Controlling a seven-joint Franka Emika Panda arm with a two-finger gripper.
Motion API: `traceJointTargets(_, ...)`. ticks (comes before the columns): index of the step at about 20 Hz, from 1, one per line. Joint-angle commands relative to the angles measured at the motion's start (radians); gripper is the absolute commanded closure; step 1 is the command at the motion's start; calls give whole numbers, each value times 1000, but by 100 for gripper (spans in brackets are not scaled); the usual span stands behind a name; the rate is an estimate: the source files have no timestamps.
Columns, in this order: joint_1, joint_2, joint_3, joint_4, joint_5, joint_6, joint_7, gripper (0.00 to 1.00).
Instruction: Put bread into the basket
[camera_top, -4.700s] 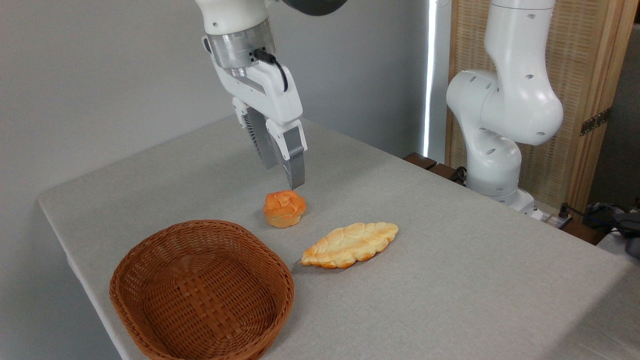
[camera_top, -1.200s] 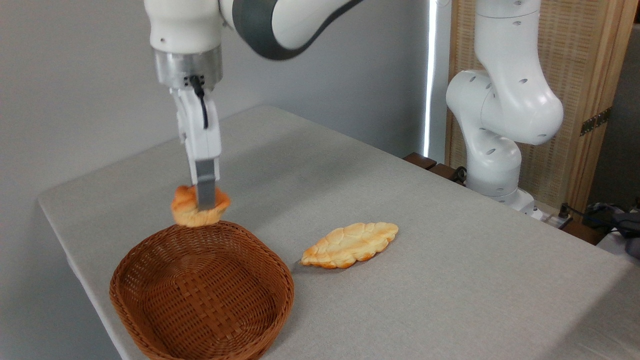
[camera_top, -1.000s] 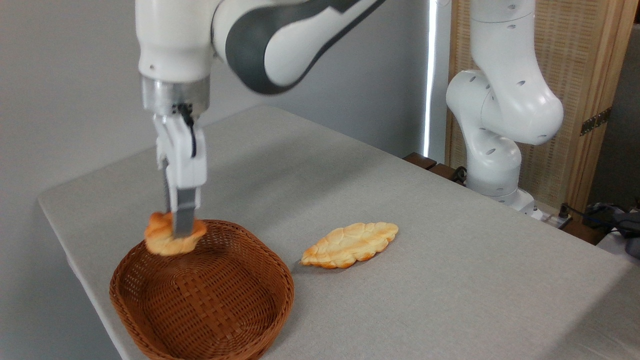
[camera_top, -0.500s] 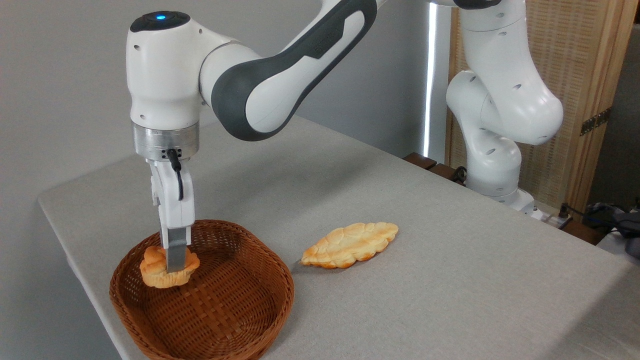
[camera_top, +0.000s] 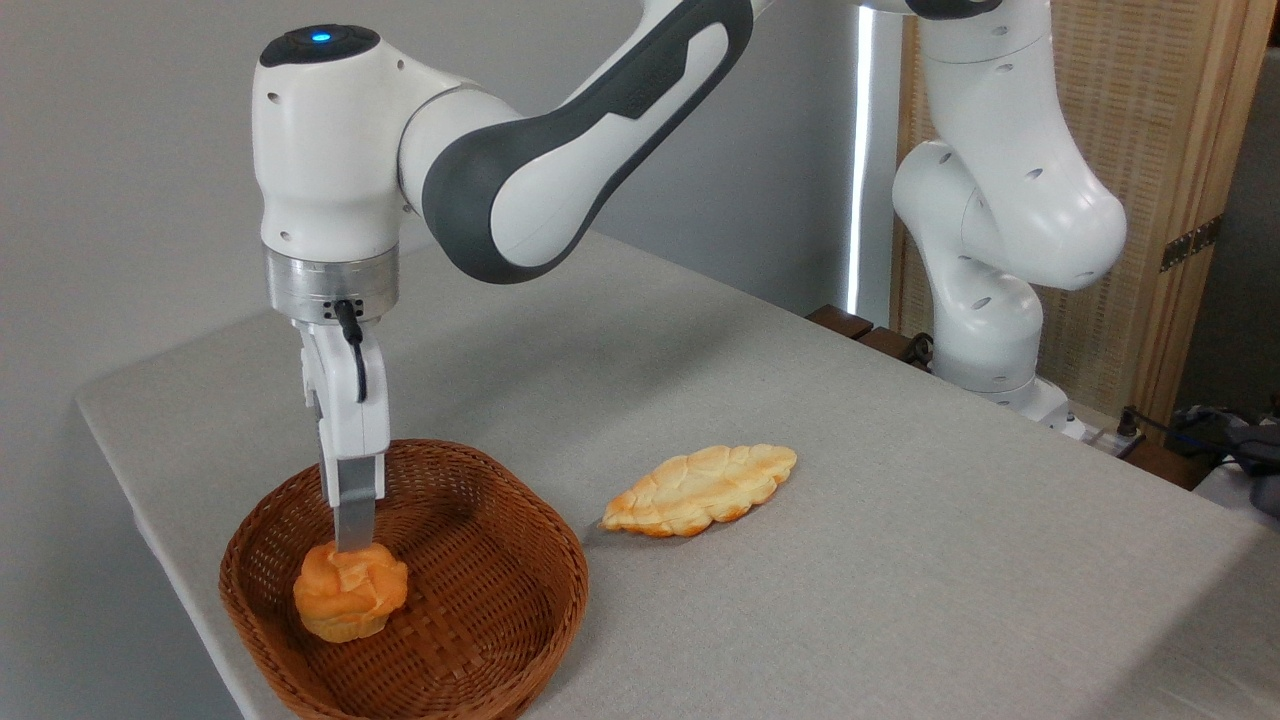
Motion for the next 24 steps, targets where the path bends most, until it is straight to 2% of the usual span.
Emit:
traceJointTargets(1,-3,-6,-3,9,13,-7,-15,0)
traceJointTargets(6,2,-74,8,10,8,-112,-35,0)
traceJointTargets(10,2,-95,9,9,10,-145,-64,0)
traceJointTargets(14,9,-169,11,9,11,-278,-98,0)
traceJointTargets(16,43,-204,9,10,11,-344,-139,0)
traceJointTargets(20,45,-247,9,12,16,-470,-200,0)
traceJointTargets(21,45,-249,9,14,24,-482,-229,0)
traceJointTargets(23,43,-249,-1,15,83,-490,-263,0)
traceJointTargets(24,43,-249,-3,17,93,-493,-265,0)
